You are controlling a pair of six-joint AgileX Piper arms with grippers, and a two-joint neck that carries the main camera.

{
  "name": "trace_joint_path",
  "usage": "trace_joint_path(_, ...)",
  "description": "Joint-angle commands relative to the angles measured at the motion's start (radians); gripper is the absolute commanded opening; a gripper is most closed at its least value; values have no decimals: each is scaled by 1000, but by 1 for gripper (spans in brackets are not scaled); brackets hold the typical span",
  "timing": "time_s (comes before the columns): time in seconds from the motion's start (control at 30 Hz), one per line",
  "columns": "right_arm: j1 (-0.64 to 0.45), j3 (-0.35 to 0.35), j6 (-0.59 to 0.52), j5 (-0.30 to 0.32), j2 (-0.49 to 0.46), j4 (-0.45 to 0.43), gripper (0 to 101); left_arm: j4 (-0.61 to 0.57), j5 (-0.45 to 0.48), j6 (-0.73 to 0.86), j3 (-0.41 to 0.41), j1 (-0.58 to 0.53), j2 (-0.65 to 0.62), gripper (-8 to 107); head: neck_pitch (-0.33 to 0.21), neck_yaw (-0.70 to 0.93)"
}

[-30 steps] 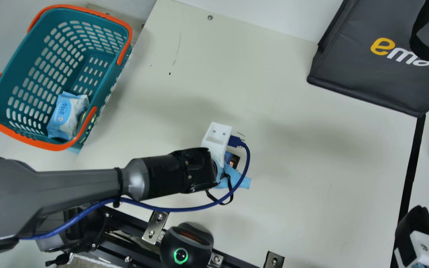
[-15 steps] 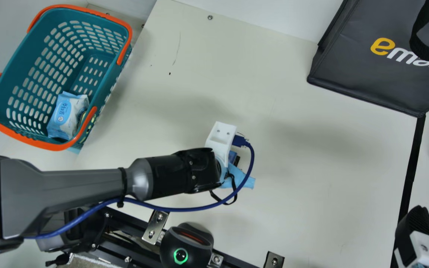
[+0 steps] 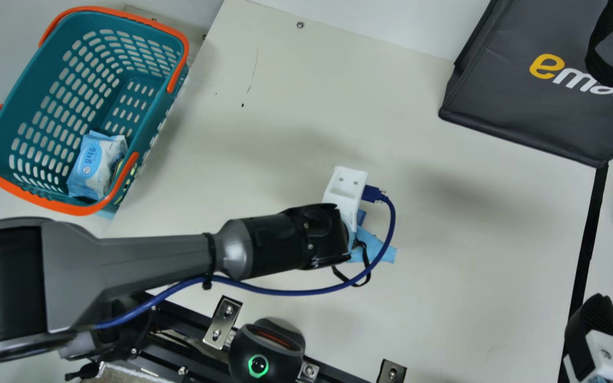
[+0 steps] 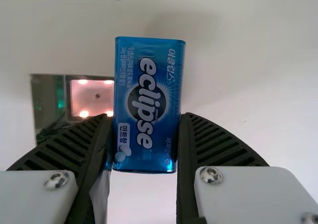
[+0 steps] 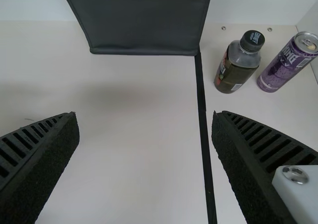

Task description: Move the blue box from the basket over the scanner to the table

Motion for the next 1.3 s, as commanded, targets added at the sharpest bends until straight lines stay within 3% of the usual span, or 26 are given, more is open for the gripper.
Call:
trace_joint_path(0.0,0,0,0,0,0,0,95,-4,6,-2,-43,-2,18,-8,-30,2)
trace_joint_path(0.37,0,0,0,-1,0,0,95,-24,45,-34,-183,-5,125,-8,-30,2)
trace_joint_path(0.73,0,0,0,-1,0,0,95,-20,64,-82,-246,-20,204,-8,-30,2)
trace_joint_path(1.27,0,0,0,-1,0,0,95,-14,87,-88,-272,-26,228,45,-30,2)
